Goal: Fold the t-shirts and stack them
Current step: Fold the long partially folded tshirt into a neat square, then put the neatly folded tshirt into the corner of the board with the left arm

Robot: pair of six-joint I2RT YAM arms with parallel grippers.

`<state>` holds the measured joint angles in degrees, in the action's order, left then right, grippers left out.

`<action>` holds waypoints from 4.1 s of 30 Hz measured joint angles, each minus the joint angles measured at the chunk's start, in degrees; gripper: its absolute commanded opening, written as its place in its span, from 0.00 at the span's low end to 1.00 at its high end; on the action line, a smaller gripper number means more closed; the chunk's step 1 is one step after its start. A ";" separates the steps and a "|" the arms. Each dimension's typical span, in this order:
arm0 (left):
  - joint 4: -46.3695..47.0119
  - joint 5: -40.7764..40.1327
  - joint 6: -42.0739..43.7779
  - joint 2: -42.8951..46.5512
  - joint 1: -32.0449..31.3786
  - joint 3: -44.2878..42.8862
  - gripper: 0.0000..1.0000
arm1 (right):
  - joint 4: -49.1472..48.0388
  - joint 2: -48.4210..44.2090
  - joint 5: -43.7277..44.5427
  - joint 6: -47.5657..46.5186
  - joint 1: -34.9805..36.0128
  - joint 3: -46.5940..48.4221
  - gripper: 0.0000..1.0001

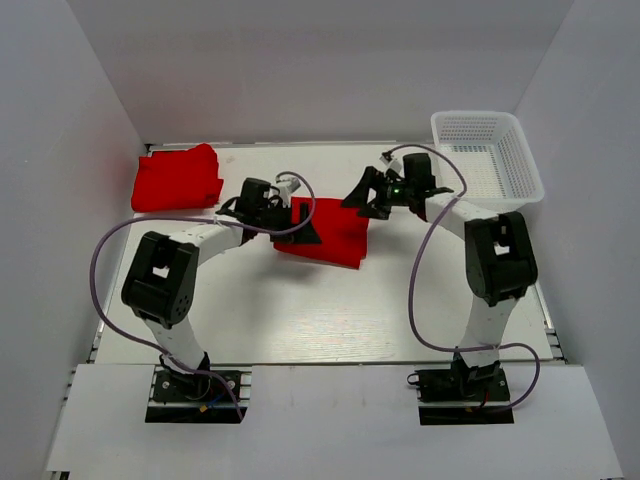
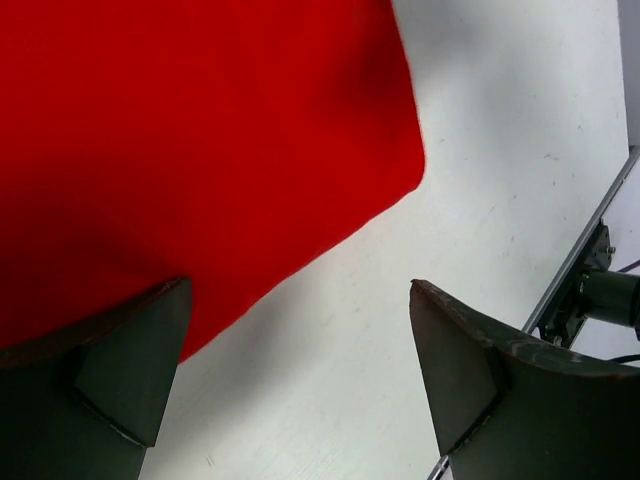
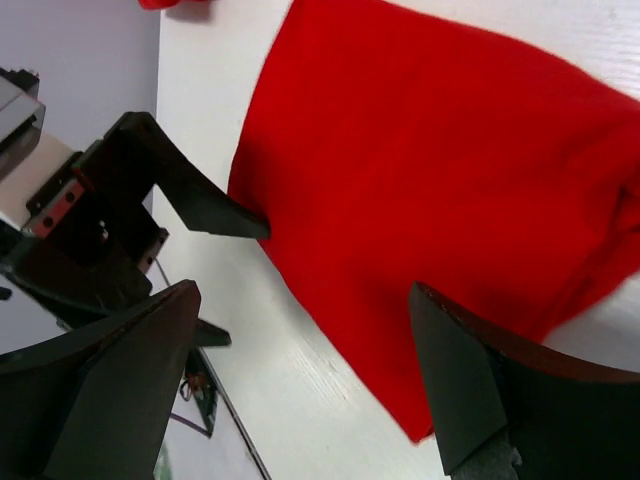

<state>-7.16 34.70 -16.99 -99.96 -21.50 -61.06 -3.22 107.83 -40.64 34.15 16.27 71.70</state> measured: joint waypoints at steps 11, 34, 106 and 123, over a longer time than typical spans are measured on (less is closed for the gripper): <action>5.51 1.31 -0.42 -2.08 0.00 7.50 1.00 | -2.25 11.91 -0.55 4.20 1.18 1.25 0.90; -13.88 -17.51 3.63 7.45 1.31 -16.22 1.00 | 14.82 -7.39 11.21 -9.92 0.98 12.44 0.90; -24.65 -32.35 37.29 -12.07 8.13 -45.20 0.00 | 23.34 -26.88 27.56 -16.35 0.63 -8.22 0.90; -34.45 -31.98 44.59 -21.14 19.71 -60.46 0.00 | 24.59 -25.27 31.28 -13.53 0.61 -7.41 0.90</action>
<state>-41.60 2.72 27.59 -121.10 -1.78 -121.51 21.37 82.56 -9.37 20.62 16.88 64.29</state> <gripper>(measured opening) 0.291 0.904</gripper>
